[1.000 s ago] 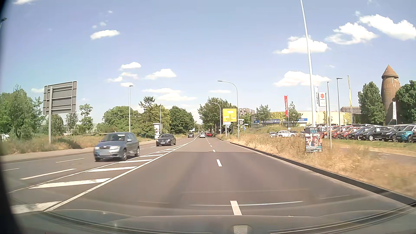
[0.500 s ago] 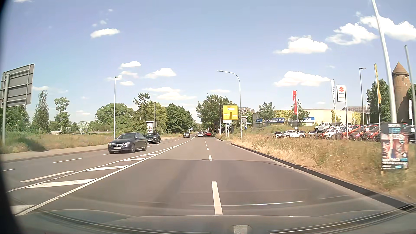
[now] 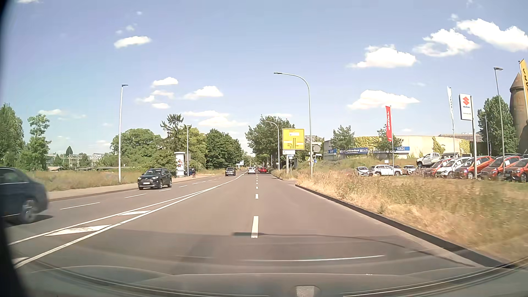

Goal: Follow the waypoints while adhering to traffic rules and regulations

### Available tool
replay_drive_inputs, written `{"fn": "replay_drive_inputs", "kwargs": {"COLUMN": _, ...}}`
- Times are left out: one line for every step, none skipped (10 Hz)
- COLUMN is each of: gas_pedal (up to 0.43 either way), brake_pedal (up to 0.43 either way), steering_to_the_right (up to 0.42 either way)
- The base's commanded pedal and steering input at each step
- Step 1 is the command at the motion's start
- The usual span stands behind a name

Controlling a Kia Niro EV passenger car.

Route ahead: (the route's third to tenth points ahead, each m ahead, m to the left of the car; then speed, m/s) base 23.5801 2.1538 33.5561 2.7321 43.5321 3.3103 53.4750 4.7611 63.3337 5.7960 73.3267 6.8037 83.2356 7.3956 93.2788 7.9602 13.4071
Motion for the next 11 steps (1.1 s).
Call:
{"fn": "replay_drive_inputs", "kwargs": {"gas_pedal": 0.000, "brake_pedal": 0.037, "steering_to_the_right": 0.001}}
{"fn": "replay_drive_inputs", "kwargs": {"gas_pedal": 0.000, "brake_pedal": 0.037, "steering_to_the_right": 0.001}}
{"fn": "replay_drive_inputs", "kwargs": {"gas_pedal": 0.000, "brake_pedal": 0.037, "steering_to_the_right": -0.001}}
{"fn": "replay_drive_inputs", "kwargs": {"gas_pedal": 0.000, "brake_pedal": 0.037, "steering_to_the_right": -0.007}}
{"fn": "replay_drive_inputs", "kwargs": {"gas_pedal": 0.000, "brake_pedal": 0.043, "steering_to_the_right": -0.010}}
{"fn": "replay_drive_inputs", "kwargs": {"gas_pedal": 0.000, "brake_pedal": 0.043, "steering_to_the_right": -0.012}}
{"fn": "replay_drive_inputs", "kwargs": {"gas_pedal": 0.000, "brake_pedal": 0.043, "steering_to_the_right": -0.012}}
{"fn": "replay_drive_inputs", "kwargs": {"gas_pedal": 0.000, "brake_pedal": 0.043, "steering_to_the_right": -0.012}}
{"fn": "replay_drive_inputs", "kwargs": {"gas_pedal": 0.000, "brake_pedal": 0.043, "steering_to_the_right": -0.012}}
{"fn": "replay_drive_inputs", "kwargs": {"gas_pedal": 0.000, "brake_pedal": 0.043, "steering_to_the_right": -0.012}}
{"fn": "replay_drive_inputs", "kwargs": {"gas_pedal": 0.000, "brake_pedal": 0.049, "steering_to_the_right": -0.011}}
